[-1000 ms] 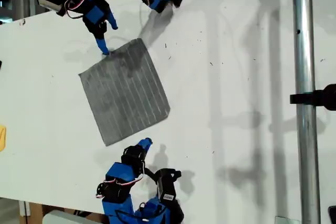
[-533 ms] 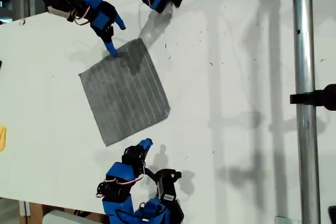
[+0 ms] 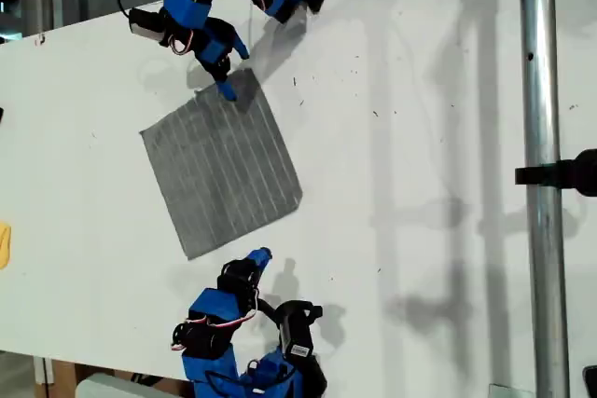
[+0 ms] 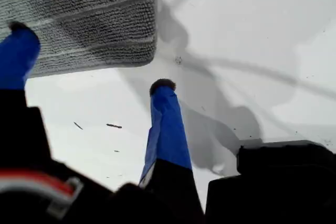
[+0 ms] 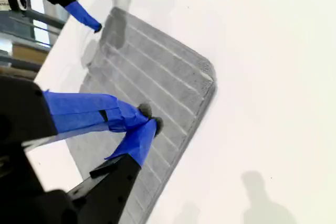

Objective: Grasp corners of a towel and fold twice.

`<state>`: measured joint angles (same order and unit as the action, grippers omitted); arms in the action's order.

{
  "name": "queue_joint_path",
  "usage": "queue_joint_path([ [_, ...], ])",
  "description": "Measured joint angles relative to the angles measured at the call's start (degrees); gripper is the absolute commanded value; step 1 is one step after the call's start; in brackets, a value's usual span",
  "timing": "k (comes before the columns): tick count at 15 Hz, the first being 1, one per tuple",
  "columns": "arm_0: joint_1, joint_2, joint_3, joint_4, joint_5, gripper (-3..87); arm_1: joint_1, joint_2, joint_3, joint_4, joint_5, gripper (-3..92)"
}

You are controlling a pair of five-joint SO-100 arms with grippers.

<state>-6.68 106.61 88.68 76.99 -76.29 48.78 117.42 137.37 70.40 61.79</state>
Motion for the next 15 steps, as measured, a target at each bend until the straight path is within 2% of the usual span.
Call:
queue_joint_path([
  [2, 0.0, -0.8, 0.0, 0.0, 0.0, -2.9, 0.8, -7.2, -0.2, -6.2, -0.9, 39.8],
  [4, 0.0, -1.3, 0.0, 0.0, 0.0, -2.9, 0.8, -14.3, -2.4, -8.3, -1.1, 37.1],
  [5, 0.0, -1.7, 0.0, 0.0, 0.0, -2.9, 0.8, -16.5, -4.0, -8.7, -1.5, 31.9],
  [6, 0.0, -2.4, 0.0, 0.0, 0.0, -2.8, 0.8, -18.8, -5.8, -9.1, -1.8, 13.0],
  [7, 0.0, -3.0, 0.0, 0.0, 0.0, -2.8, 0.8, -20.3, -7.1, -9.3, -1.9, 4.3],
  [8, -0.2, -3.3, 0.0, 0.0, 0.0, -2.8, 0.5, -20.5, -7.8, -10.1, -1.8, -0.1],
  [15, -1.4, -8.3, -2.5, -1.0, -0.5, -2.8, -1.4, -20.5, -8.8, -11.7, -1.8, -0.2],
])
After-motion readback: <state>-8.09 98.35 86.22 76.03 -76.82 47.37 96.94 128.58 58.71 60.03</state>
